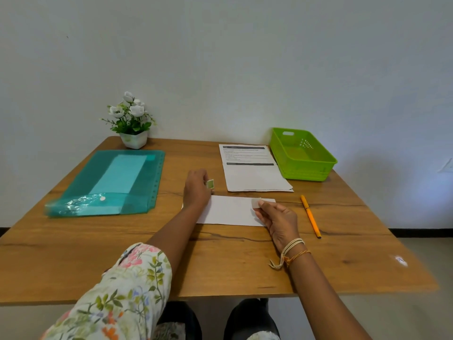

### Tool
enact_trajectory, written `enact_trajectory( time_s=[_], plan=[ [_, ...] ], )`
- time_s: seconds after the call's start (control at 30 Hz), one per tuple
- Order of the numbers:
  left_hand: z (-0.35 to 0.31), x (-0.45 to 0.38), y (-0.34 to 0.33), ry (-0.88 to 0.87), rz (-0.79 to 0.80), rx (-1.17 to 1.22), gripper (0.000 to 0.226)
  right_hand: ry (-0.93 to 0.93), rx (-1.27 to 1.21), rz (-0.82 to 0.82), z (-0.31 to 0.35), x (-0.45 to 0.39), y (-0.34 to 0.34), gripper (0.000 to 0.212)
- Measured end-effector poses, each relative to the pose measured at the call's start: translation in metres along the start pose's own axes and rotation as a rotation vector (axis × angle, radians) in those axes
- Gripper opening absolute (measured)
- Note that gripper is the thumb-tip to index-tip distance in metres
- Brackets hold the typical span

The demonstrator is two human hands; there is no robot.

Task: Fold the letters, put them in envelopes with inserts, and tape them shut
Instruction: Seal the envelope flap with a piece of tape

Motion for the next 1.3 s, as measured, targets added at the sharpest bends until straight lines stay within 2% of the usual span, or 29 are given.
enact_trajectory(
  time_s=[0.17,0.27,0.37,0.43,0.53,0.57,0.77,1.0,1.07,1.17,1.3],
  plan=[
    [0.001,-0.011,-0.013,0.071,0.181,-0.07,0.03,0.009,0.015,0.0,0.0,0.0,0.0,0.006],
    [0.001,-0.006,-0.015,0.052,0.255,-0.097,0.03,0.009,0.022,-0.005,-0.001,0.0,0.0,0.005],
    [-0.017,0.011,-0.005,-0.084,0.15,-0.186,0.034,-0.018,0.008,-0.01,0.0,0.001,-0.001,0.005],
    [-0.039,0.03,0.001,-0.253,0.052,-0.107,0.028,-0.055,-0.037,-0.008,0.0,0.002,-0.002,0.004],
    [-0.068,0.064,-0.016,-0.414,0.25,0.016,0.033,-0.092,-0.122,0.006,0.002,0.003,-0.002,0.007],
    [-0.074,0.073,-0.021,-0.421,0.296,0.049,0.036,-0.101,-0.142,0.01,0.003,0.003,-0.002,0.009],
    [-0.081,0.086,-0.034,-0.403,0.237,0.131,0.028,-0.131,-0.243,0.018,0.005,0.004,0.002,0.003],
    [-0.081,0.089,-0.027,-0.385,0.138,0.166,0.022,-0.093,-0.139,0.04,0.003,0.002,0.001,0.008],
    [-0.079,0.088,-0.028,-0.315,0.138,0.244,0.018,-0.085,-0.137,0.062,0.003,0.002,0.0,0.015],
    [-0.068,0.084,-0.034,-0.036,0.134,0.467,0.015,-0.089,-0.198,0.078,0.004,0.002,0.0,0.026],
    [-0.054,0.082,-0.049,0.339,0.22,0.732,0.01,-0.07,-0.198,0.081,0.004,0.002,0.003,0.013]
  ],
)
Point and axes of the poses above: each hand's wrist, its own x-axis away from the middle knuckle, its own y-axis out of the back of the hand, z = x × y, the point moved 6 cm from there along -x, towards the middle knuckle, and after that the axes turned 3 degrees about x, right-handed, at the moved point
